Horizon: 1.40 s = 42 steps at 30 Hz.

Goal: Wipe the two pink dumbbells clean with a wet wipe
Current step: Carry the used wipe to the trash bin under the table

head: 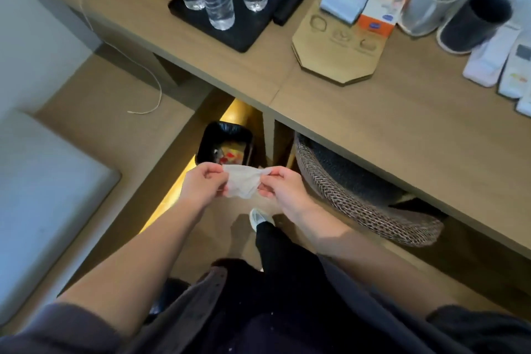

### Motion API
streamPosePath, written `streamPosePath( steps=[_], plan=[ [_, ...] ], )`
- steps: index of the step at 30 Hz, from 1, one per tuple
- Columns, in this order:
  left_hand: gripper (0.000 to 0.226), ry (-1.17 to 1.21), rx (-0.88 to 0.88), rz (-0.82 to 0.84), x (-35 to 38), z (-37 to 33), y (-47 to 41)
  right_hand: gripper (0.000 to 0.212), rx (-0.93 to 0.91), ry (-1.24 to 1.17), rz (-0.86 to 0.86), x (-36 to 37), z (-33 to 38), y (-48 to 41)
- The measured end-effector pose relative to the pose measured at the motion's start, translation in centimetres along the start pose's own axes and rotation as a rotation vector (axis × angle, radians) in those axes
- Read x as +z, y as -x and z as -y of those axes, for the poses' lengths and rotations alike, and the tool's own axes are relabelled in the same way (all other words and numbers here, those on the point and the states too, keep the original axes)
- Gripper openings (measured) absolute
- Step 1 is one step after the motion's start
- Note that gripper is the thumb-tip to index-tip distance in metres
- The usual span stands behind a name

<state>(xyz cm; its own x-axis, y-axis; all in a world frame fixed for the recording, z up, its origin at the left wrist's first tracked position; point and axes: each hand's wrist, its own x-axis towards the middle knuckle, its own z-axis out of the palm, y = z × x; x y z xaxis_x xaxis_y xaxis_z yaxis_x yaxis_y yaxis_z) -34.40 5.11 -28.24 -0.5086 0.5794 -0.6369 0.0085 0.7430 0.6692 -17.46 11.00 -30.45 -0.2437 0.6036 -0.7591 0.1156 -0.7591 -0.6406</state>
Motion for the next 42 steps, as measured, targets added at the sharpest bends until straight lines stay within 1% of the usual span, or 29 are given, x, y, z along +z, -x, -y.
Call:
streamPosePath(
  steps=[4, 7, 9, 11, 12, 13, 15, 16, 18, 19, 21, 23, 24, 26, 29, 31, 32, 33, 34, 35, 36, 38, 40, 42],
  plan=[
    [0.005, -0.043, -0.025, 0.044, -3.4, -2.5, -4.6, 0.011, 0.058, 0.035, -0.074, 4.3, 2.7, -3.6],
    [0.006, -0.092, -0.048, 0.121, -5.1, -3.7, -8.3, 0.009, 0.075, 0.013, -0.114, 7.0, 3.6, -5.9],
    [0.006, -0.135, -0.052, 0.155, -6.0, -4.5, -10.7, 0.01, 0.092, -0.018, -0.183, 8.7, 3.5, -7.2],
    [0.009, -0.153, -0.056, 0.192, -7.0, -5.0, -13.9, 0.008, 0.112, -0.123, -0.228, 11.0, 3.3, -8.6],
    [0.013, -0.165, -0.07, 0.201, -7.0, -5.0, -14.4, 0.008, 0.11, -0.159, -0.233, 11.4, 3.1, -8.8],
    [0.018, -0.241, -0.056, 0.254, -8.1, -5.6, -17.1, 0.01, 0.104, -0.213, -0.274, 13.6, 2.8, -10.3],
    [0.023, -0.294, -0.066, 0.339, -8.6, -5.5, -18.9, 0.017, 0.122, -0.171, -0.306, 15.5, 2.2, -11.1],
    [0.024, -0.328, -0.075, 0.387, -9.0, -5.7, -20.5, 0.017, 0.147, -0.185, -0.345, 16.9, 1.8, -11.8],
    [0.024, -0.406, -0.06, 0.47, -9.4, -6.0, -24.0, 0.01, 0.154, -0.328, -0.451, 19.6, 0.4, -14.3],
    [0.023, -0.438, -0.062, 0.49, -9.5, -5.5, -25.6, 0.011, 0.151, -0.365, -0.489, 20.9, -0.5, -15.2],
    [0.023, -0.481, -0.076, 0.528, -9.5, -4.2, -27.8, 0.017, 0.167, -0.345, -0.554, 22.9, -2.4, -16.9],
    [0.022, -0.497, -0.122, 0.557, -9.4, -2.3, -29.3, 0.013, 0.185, -0.318, -0.562, 24.4, -4.1, -18.9],
    [0.021, -0.51, -0.131, 0.567, -9.1, -1.4, -30.3, 0.009, 0.182, -0.315, -0.567, 24.8, -4.8, -20.1],
    [0.018, -0.535, -0.121, 0.584, -8.2, 0.4, -32.7, 0.01, 0.149, -0.266, -0.57, 25.1, -6.9, -23.0],
    [0.024, -0.513, -0.167, 0.585, -6.3, 3.2, -36.4, 0.011, 0.129, -0.15, -0.633, 24.7, -10.1, -27.1],
    [0.019, -0.504, -0.087, 0.586, -5.3, 5.1, -38.9, 0.018, 0.119, -0.054, -0.623, 24.2, -12.4, -30.5],
    [0.02, -0.485, -0.057, 0.586, -5.0, 6.0, -40.0, 0.023, 0.136, -0.051, -0.629, 24.0, -13.0, -31.9],
    [0.024, -0.46, -0.06, 0.574, -4.6, 6.8, -41.1, 0.028, 0.134, 0.019, -0.621, 23.5, -13.5, -33.4],
    [0.027, -0.455, -0.041, 0.562, -4.1, 7.8, -42.5, 0.03, 0.091, 0.103, -0.623, 23.0, -14.2, -34.9],
    [0.027, -0.467, -0.025, 0.548, -3.6, 8.6, -43.9, 0.03, 0.075, 0.162, -0.621, 22.8, -14.7, -36.4],
    [0.024, -0.504, 0.008, 0.521, -3.0, 9.2, -45.2, 0.028, 0.075, 0.165, -0.634, 22.7, -14.9, -37.6],
    [0.02, -0.586, 0.093, 0.504, -2.2, 10.3, -47.4, 0.023, 0.083, 0.076, -0.717, 22.3, -16.0, -40.3],
    [0.022, -0.613, 0.14, 0.511, -1.4, 11.5, -49.2, 0.021, 0.064, 0.004, -0.763, 22.2, -16.9, -42.1],
    [0.024, -0.619, 0.169, 0.498, -0.6, 12.5, -50.6, 0.021, 0.044, 0.021, -0.784, 22.0, -17.8, -43.6]
  ],
)
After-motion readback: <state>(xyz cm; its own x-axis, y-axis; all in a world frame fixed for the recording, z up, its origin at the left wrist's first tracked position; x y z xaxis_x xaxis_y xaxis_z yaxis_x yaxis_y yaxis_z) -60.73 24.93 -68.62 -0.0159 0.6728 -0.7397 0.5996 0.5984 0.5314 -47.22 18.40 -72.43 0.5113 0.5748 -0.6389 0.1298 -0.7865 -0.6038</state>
